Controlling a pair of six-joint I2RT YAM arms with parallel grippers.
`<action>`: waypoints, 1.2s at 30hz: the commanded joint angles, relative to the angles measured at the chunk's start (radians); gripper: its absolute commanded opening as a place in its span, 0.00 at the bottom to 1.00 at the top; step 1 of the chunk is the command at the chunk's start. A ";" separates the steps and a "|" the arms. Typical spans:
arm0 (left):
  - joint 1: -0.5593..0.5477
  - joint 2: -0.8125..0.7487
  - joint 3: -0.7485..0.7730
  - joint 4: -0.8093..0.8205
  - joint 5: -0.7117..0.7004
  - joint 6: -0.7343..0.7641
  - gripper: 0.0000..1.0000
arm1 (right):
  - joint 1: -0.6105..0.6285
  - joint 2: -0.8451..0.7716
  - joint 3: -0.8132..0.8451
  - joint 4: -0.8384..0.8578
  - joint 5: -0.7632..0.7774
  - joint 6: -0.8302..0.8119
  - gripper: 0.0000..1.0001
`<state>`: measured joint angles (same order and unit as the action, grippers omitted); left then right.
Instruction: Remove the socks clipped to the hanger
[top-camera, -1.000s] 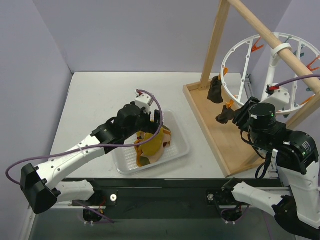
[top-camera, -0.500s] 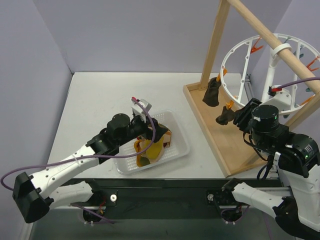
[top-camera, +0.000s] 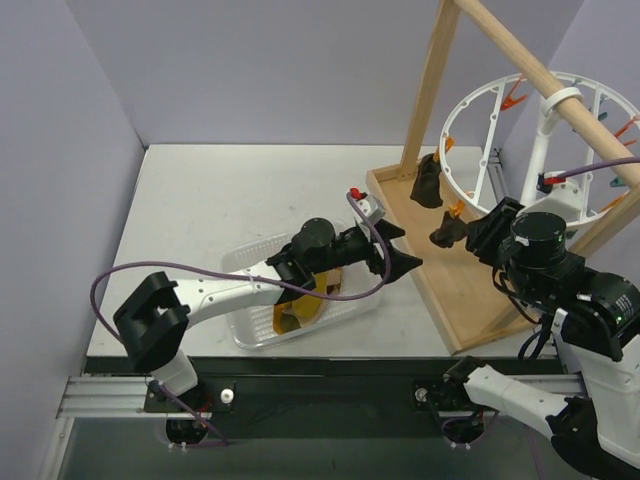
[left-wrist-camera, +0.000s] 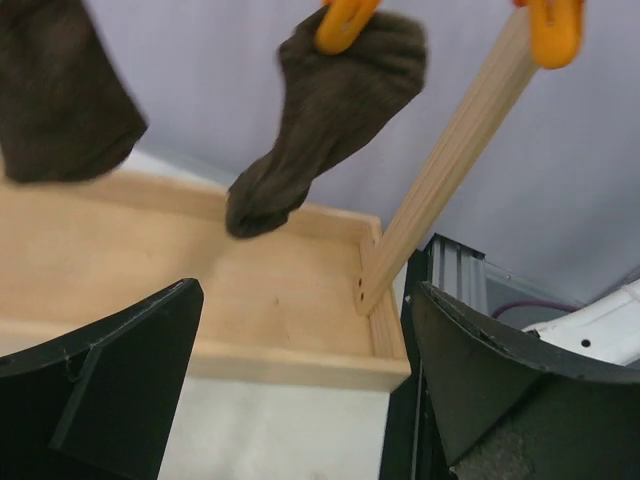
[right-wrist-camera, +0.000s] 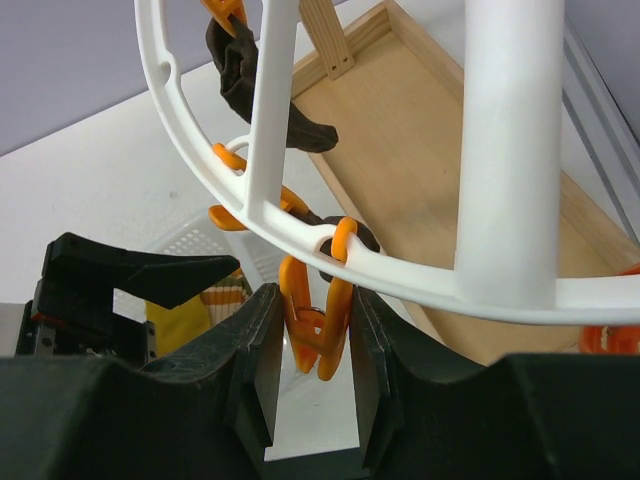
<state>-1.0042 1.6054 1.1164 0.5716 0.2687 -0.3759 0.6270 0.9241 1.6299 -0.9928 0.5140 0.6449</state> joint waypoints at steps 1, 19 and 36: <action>-0.060 0.089 0.052 0.299 -0.032 0.190 0.97 | -0.006 -0.016 -0.013 -0.043 -0.042 -0.016 0.00; -0.126 0.406 0.401 0.327 -0.077 0.290 0.77 | -0.007 -0.054 -0.016 -0.058 -0.046 -0.027 0.00; -0.134 0.191 0.234 0.237 0.127 0.135 0.13 | -0.007 -0.068 0.039 -0.156 -0.092 -0.051 0.31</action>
<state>-1.1297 1.9137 1.3743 0.8116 0.2943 -0.1825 0.6212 0.8616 1.6508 -1.0214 0.4774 0.6090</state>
